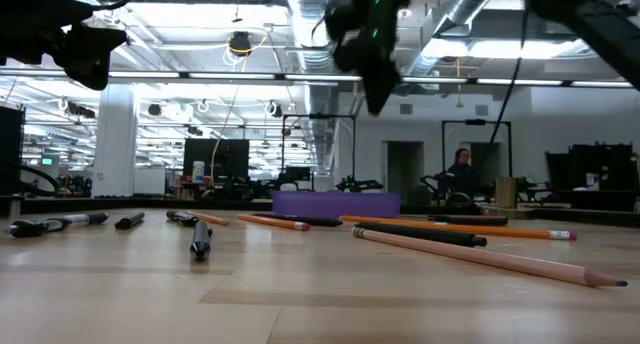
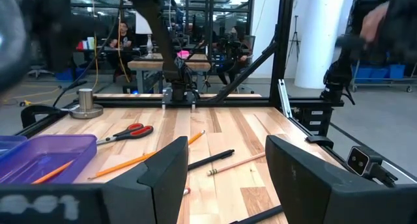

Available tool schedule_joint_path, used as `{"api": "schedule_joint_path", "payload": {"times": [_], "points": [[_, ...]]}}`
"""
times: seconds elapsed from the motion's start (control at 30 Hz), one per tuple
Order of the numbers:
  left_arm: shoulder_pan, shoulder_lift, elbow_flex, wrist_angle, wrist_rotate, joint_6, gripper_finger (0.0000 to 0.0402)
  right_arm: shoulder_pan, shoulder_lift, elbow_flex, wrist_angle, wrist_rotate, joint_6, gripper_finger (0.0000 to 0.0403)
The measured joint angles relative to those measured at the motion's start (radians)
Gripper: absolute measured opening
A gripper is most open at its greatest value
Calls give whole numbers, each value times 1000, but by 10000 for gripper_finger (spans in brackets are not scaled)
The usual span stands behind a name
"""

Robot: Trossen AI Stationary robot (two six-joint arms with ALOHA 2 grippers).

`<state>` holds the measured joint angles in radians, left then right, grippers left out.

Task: Pick & place school supplies into a supply box
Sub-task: Put the black scissors into the violet supply box

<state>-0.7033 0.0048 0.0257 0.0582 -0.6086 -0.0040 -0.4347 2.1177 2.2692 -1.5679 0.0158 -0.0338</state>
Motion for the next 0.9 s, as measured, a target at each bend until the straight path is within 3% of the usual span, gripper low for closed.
{"api": "schedule_joint_path", "payload": {"times": [0.1, 0.23, 0.4, 0.6, 0.73, 0.9], "points": [[0, 0, 0, 0, 0, 0, 195, 5, -96, -47, 1, -18, 37, 77], [0, 0, 0, 0, 0, 0, 195, 30, -256, -243, 26, -17, 87, 77], [0, 0, 0, 0, 0, 0, 195, 65, -505, -679, 221, -26, 149, 77], [0, 0, 0, 0, 0, 0, 195, 75, -765, -1207, 613, -84, 280, 77], [0, 0, 0, 0, 0, 0, 195, 74, -810, -1415, 785, -70, 338, 77], [0, 0, 0, 0, 0, -10, 195, 86, -772, -1484, 861, -70, 341, 77]]}}
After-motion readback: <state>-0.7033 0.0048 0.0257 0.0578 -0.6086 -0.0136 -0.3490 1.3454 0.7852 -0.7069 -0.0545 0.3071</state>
